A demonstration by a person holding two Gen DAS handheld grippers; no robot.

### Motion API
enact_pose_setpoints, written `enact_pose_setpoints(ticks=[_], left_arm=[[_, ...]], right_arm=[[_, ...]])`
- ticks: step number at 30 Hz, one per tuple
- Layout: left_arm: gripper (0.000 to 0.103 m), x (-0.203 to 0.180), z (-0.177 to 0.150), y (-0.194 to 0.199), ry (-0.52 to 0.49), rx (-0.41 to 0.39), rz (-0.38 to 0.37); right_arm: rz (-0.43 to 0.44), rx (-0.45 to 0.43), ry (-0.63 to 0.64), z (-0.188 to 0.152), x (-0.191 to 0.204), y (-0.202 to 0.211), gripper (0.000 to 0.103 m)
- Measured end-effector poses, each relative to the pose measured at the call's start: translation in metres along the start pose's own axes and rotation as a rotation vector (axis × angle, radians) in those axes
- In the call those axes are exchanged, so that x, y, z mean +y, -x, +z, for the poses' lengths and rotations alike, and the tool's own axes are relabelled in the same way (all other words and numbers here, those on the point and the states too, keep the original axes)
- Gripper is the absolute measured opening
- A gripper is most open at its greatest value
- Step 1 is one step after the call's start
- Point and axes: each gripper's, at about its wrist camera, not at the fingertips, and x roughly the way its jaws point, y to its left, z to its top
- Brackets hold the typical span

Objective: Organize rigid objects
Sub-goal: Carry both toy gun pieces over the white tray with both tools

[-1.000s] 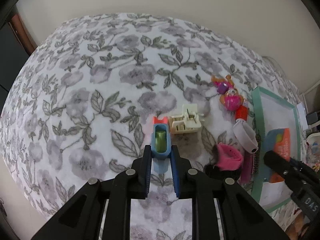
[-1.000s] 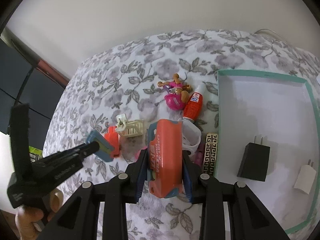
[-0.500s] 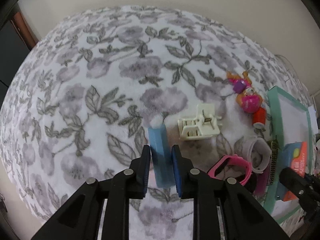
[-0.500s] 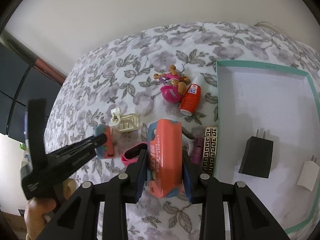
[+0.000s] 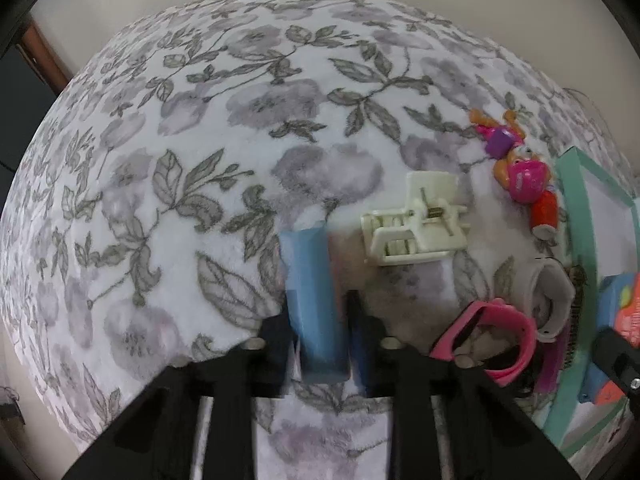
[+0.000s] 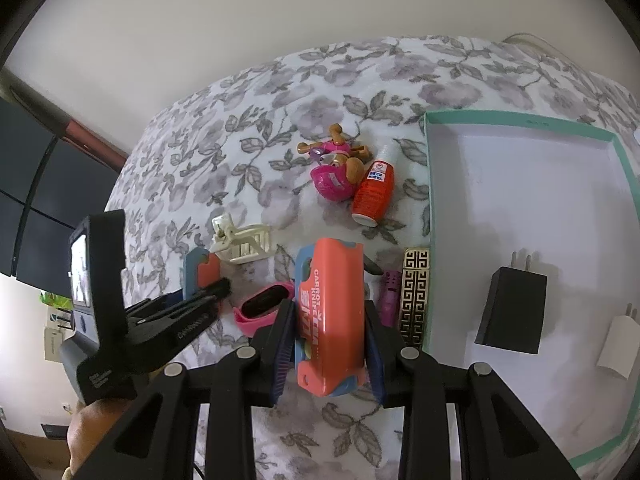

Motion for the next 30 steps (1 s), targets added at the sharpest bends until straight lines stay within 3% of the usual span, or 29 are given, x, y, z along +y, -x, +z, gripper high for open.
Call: enact_pose_setpoints(ticks=[6,10,14,18,24,30], left_arm=[[0.021,0.013,0.000,0.009,0.021,0.000,-0.052],[0.021,0.020,0.006,0.023,0.022,-0.016,-0.041],[0.021,0.030,0.012,0.048,0.039,-0.071,-0.039],[0.021,0.029,0.016,0.090,0.032,-0.170,-0.065],[0.021,-0.004,0.022,0.142,-0.030,-0.282,-0.114],[0.021,-0.069,0.025,0.176,-0.167,-0.348,-0.161]], right_arm=[[-0.001,0.002,-0.001,0.000,0.000,0.000,0.034],[0.005,0.002,-0.006,0.000,-0.002,0.000,0.034],[0.005,-0.002,-0.014,0.002,-0.003,0.003,0.034],[0.027,-0.063,-0.014,0.008,-0.003,0.025,0.034],[0.037,-0.198,-0.055,0.020,-0.019,0.079,0.034],[-0.052,-0.328,-0.121,0.025,-0.054,0.133,0.034]])
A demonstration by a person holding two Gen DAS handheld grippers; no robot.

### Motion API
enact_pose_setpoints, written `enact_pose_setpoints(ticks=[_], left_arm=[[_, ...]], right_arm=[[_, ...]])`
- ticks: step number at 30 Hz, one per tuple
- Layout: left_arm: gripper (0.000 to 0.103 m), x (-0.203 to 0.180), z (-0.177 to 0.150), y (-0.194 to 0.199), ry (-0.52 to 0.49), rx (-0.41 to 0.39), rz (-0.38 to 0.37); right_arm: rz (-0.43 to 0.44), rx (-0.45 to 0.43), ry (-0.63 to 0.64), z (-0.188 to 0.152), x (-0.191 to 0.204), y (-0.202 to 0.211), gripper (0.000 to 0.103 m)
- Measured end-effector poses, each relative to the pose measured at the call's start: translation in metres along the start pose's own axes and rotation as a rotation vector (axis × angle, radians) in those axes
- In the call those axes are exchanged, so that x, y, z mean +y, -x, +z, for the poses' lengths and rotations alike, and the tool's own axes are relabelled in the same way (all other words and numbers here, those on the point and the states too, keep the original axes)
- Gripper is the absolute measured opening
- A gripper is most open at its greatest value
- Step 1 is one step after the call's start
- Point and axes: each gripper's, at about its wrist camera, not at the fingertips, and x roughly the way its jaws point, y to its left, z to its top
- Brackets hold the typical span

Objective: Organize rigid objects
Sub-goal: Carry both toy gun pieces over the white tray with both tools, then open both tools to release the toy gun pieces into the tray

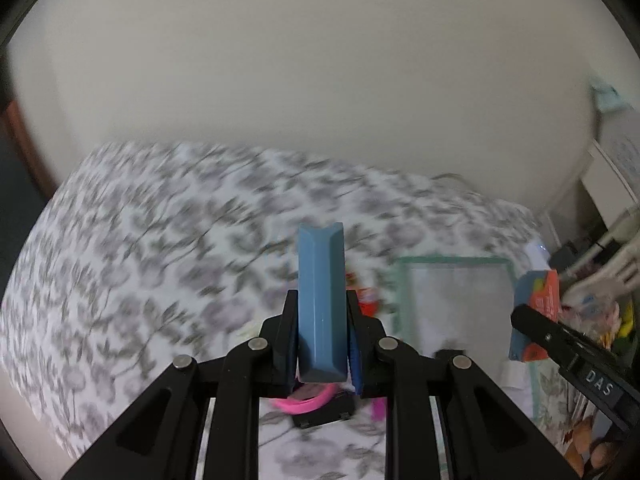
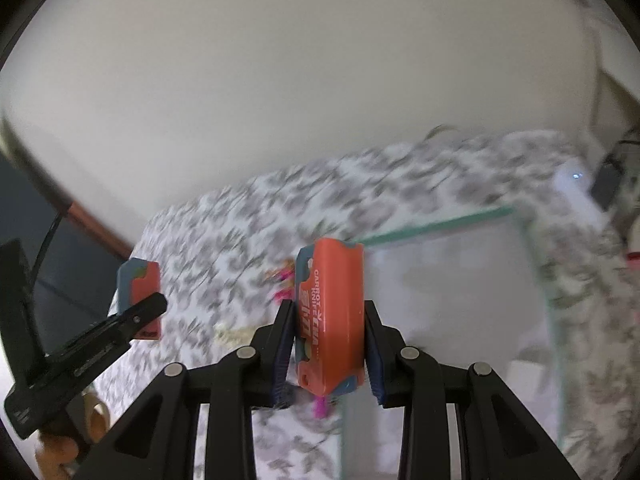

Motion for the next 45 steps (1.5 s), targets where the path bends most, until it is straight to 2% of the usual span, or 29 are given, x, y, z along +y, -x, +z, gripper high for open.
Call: enact_pose_setpoints(ticks=[6,11,15,18,22,34,41,42,44,45], left_arm=[[0.021,-0.071,0.004,-0.010,-0.110,0.017,-0.079],[0.021,-0.114,-0.009,-0.043,-0.182,0.066,-0.108],[0.021,-0.135,-0.023,-0.083,-0.253,0.091,-0.048],[0.021,-0.138,-0.032,-0.113,-0.254,0.152,-0.021],[0.021,-0.138,-0.040,-0.138,-0.258,0.185,0.013],[0.022,-0.133,-0.061,-0.177,-0.241,0.289,0.029],[0.022,-0.134,-0.065,-0.176,-0.229,0.274,0.031],[0.023,-0.134,-0.065,-0.175,-0.223,0.272,0.028],[0.035,-0.131,-0.063,-0.175,-0.211,0.267,0.031],[0.041,-0.130,-0.062,-0.173,-0.197,0.270,0.006]], right_arm=[[-0.097,-0.060,-0.065,0.012,-0.043,0.023,0.034],[-0.140,-0.034,-0.124,0.011,-0.082,0.015,0.035],[-0.173,0.009,-0.159,0.005,-0.104,-0.003,0.035],[-0.188,0.058,-0.192,-0.003,-0.121,-0.021,0.035],[-0.191,0.104,-0.220,-0.011,-0.134,-0.041,0.034],[-0.232,0.190,-0.216,-0.025,-0.145,-0.075,0.035],[-0.256,0.228,-0.205,-0.033,-0.146,-0.088,0.034],[-0.260,0.224,-0.206,-0.032,-0.146,-0.087,0.034],[-0.265,0.223,-0.201,-0.031,-0.145,-0.085,0.035],[-0.269,0.219,-0.193,-0.029,-0.144,-0.083,0.035]])
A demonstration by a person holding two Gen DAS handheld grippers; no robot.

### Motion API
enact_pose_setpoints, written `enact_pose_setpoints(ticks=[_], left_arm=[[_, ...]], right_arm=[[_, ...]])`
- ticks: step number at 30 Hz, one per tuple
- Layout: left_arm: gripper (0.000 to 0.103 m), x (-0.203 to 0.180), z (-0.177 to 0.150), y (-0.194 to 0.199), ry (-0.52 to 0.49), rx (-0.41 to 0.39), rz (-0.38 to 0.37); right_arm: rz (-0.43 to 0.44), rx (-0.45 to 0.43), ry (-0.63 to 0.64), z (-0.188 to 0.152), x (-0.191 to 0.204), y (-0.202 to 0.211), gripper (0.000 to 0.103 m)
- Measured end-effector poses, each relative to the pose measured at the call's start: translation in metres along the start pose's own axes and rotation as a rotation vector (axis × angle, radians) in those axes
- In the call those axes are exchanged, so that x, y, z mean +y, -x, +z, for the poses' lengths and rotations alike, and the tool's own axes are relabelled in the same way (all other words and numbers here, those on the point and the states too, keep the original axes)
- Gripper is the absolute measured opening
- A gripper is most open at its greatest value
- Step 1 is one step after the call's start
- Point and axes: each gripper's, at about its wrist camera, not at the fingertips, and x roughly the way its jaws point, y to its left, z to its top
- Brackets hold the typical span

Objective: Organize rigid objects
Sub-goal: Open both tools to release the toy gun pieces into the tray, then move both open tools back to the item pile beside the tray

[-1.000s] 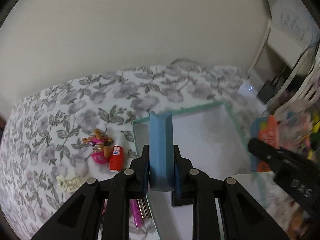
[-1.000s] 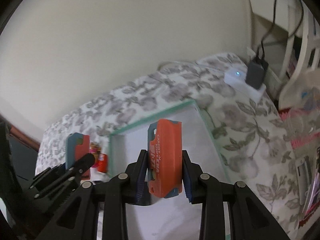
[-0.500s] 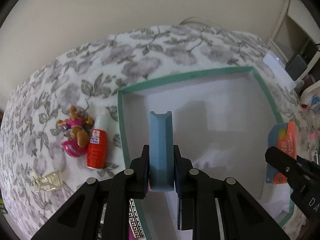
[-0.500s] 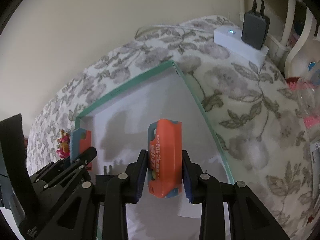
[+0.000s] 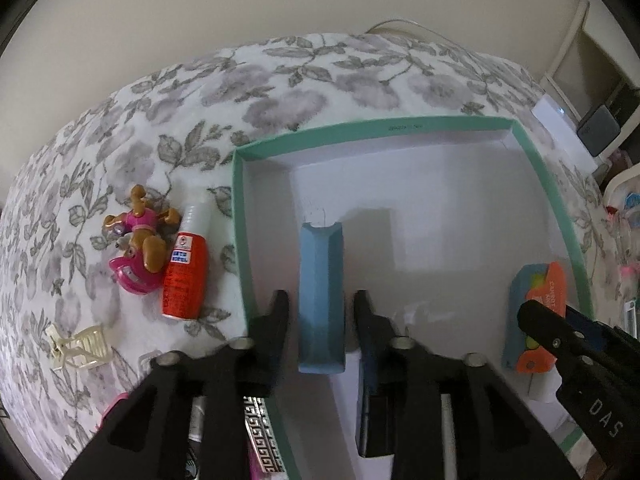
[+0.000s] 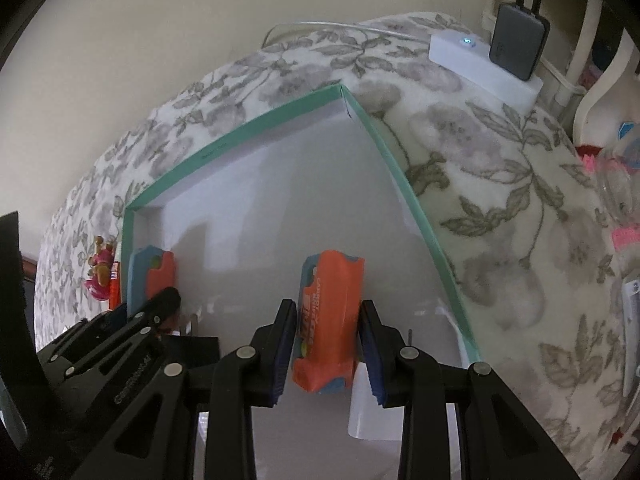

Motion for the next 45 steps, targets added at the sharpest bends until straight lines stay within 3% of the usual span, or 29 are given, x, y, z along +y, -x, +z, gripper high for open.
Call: enact_pose_setpoints(ticks=[1,3,8,10,11,13,18,22,24,28,31,35,37,45], left_arm=[[0.052,0.001,0.001,0.003,0.010,0.001,-0.018],[0.061,0.001,0.002,0.012,0.013,-0.008,-0.020],[0.062,-0.003,0.003,0.054,-0.009,-0.067,-0.032],[0.068,0.000,0.002,0.076,0.002,-0.103,-0.024],[0.070,0.003,0.003,0.086,0.009,-0.122,-0.022],[0.078,0.011,0.003,0.108,0.030,-0.166,-0.019],[0.083,0.045,0.000,0.150,0.103,-0.249,0.001],[0.086,0.086,-0.005,0.170,0.188,-0.290,0.060],[0.096,0.109,-0.011,0.174,0.239,-0.294,0.090],[0.097,0.152,-0.026,0.169,0.352,-0.265,0.113],[0.097,0.178,-0.040,0.165,0.401,-0.240,0.156],[0.098,0.217,-0.059,0.164,0.504,-0.231,0.157],[0.103,0.233,-0.069,0.166,0.548,-0.236,0.161],[0.103,0.270,-0.094,0.158,0.644,-0.197,0.158]], right_arm=[[-0.003,-0.005,0.005,0.001,0.001,0.002,0.035],[-0.009,-0.021,0.009,0.002,0.004,0.009,0.035],[-0.044,-0.076,0.044,0.008,0.014,0.040,0.036],[-0.049,-0.114,0.060,0.009,0.020,0.058,0.037],[-0.047,-0.128,0.068,0.009,0.022,0.066,0.039],[-0.039,-0.165,0.087,0.008,0.030,0.081,0.057],[-0.016,-0.246,0.118,0.005,0.047,0.116,0.058],[0.003,-0.294,0.158,-0.001,0.069,0.136,0.070],[0.037,-0.312,0.171,-0.004,0.079,0.143,0.070],[0.111,-0.322,0.205,-0.011,0.104,0.147,0.081],[0.145,-0.313,0.221,-0.018,0.120,0.142,0.082],[0.145,-0.280,0.270,-0.026,0.146,0.129,0.082],[0.145,-0.264,0.296,-0.030,0.159,0.123,0.082],[0.149,-0.191,0.399,-0.050,0.205,0.092,0.085]])
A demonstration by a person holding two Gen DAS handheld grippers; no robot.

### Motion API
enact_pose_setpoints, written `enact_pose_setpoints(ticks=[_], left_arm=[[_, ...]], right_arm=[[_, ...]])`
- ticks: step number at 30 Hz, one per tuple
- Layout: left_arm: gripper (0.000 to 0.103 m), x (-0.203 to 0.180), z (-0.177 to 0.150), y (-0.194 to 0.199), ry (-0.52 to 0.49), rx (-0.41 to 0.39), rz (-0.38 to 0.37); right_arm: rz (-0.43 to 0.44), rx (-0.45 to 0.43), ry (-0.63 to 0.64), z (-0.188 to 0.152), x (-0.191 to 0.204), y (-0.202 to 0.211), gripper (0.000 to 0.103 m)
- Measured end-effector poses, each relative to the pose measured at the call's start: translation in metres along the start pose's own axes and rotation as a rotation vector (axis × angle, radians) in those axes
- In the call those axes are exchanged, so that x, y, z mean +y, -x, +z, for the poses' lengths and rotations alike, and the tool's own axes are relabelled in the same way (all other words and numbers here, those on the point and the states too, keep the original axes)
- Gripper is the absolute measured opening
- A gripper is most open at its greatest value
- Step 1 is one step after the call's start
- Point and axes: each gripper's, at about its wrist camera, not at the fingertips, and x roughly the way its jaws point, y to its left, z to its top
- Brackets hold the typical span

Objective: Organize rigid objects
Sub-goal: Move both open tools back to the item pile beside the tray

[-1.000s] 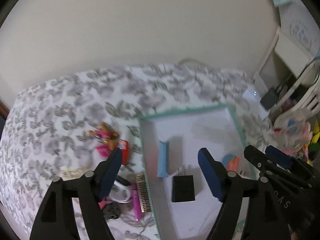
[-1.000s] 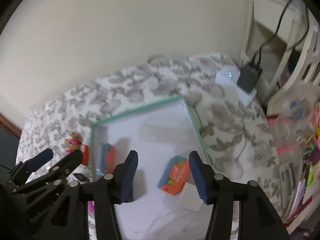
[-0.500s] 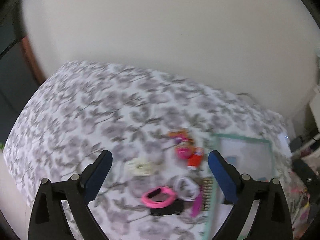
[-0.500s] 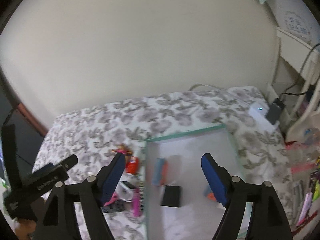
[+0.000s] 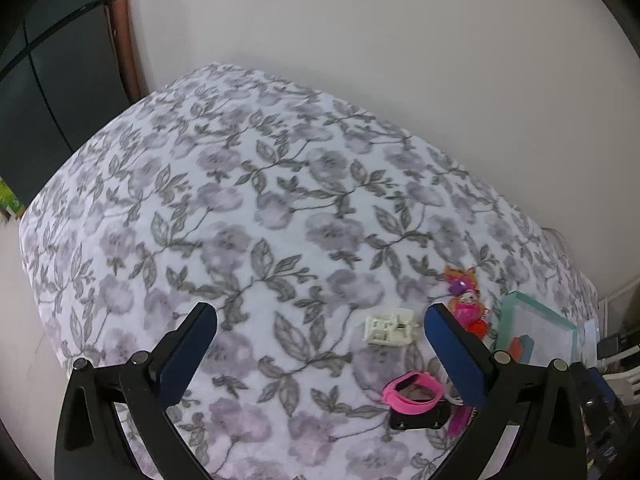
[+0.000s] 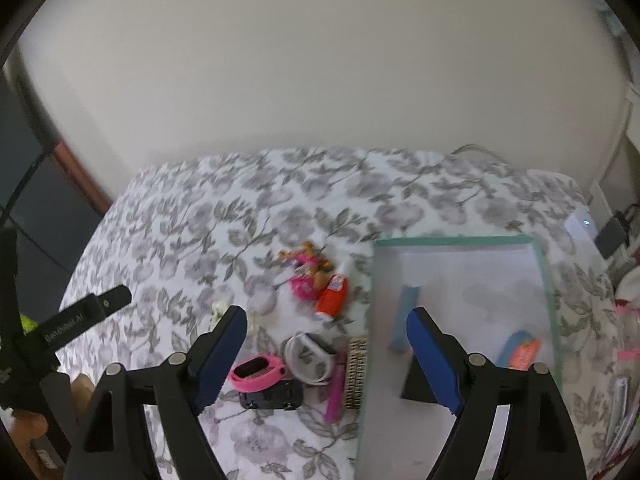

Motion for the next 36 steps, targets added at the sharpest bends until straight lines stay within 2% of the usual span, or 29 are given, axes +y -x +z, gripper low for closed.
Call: enact_pose_setpoints(ticks=[4,10,15,19,27,36], left_arm=[[0.103,0.004,-0.006,-0.019,-0.003,0.068,0.017],[0.103,-0.007,-0.025,-0.058,-0.057,0.200,0.028],[0.103,-0.017,-0.040,-0.082,-0.068,0.289,0.004],[0.103,-0.022,-0.051,-0.099,-0.071,0.348,-0.001],[0.103,-0.024,-0.065,-0.118,-0.033,0.413,-0.027],[0.103,-0.058,-0.080,-0.127,-0.151,0.437,-0.024]], right_arm=[[0.017,0.074,0.029,-0.010,0.014,-0.026,0.086],[-0.013,0.184,0.060,-0.029,0.021,-0.063,0.086],[-0.034,0.238,0.058,-0.041,0.016,-0.081,0.086],[-0.031,0.254,0.049,-0.045,0.011,-0.087,0.098],[-0.032,0.236,0.012,-0.040,0.000,-0.081,0.101],[-0.028,0.244,-0.012,-0.039,-0.008,-0.084,0.101]])
